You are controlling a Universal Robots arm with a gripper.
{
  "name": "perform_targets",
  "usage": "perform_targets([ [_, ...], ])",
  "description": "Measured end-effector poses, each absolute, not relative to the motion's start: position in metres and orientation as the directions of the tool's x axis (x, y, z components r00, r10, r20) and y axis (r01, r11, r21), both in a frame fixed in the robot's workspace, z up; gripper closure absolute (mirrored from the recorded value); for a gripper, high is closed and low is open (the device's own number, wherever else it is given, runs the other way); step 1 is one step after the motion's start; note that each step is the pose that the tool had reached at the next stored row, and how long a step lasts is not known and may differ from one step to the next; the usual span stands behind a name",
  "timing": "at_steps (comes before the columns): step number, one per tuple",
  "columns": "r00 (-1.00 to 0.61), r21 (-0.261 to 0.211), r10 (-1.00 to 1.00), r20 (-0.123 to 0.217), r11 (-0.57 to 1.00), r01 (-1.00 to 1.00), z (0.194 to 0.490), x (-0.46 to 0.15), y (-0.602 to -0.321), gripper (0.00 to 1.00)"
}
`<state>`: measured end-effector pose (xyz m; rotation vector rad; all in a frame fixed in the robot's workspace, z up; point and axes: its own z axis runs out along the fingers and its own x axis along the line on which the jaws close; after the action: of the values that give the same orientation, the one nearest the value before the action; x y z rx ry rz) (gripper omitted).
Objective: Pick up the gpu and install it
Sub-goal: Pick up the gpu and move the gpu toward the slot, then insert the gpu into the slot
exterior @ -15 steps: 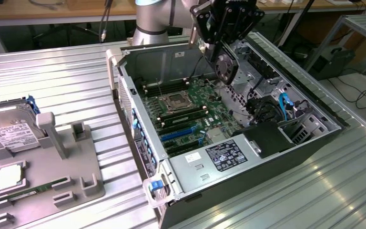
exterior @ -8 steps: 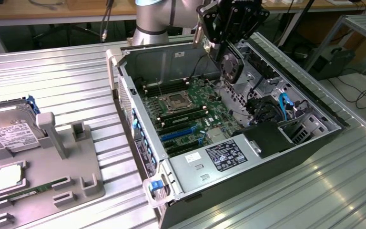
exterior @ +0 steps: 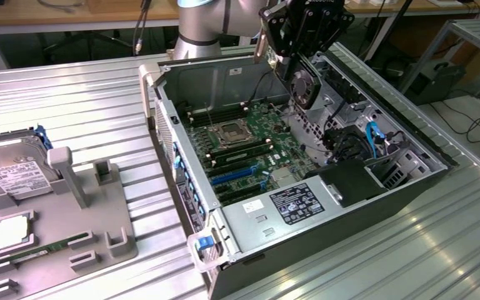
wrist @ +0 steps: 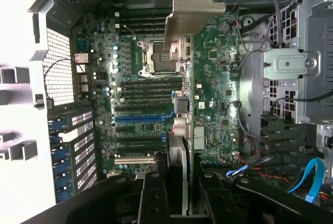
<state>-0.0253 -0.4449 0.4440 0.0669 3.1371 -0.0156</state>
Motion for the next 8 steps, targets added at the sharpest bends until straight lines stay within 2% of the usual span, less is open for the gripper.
perform_targets([
  [8,-0.999,-0.01,0.043,-0.004,0.999,0.043,0.444,-0.0253,-0.4449,0.72],
])
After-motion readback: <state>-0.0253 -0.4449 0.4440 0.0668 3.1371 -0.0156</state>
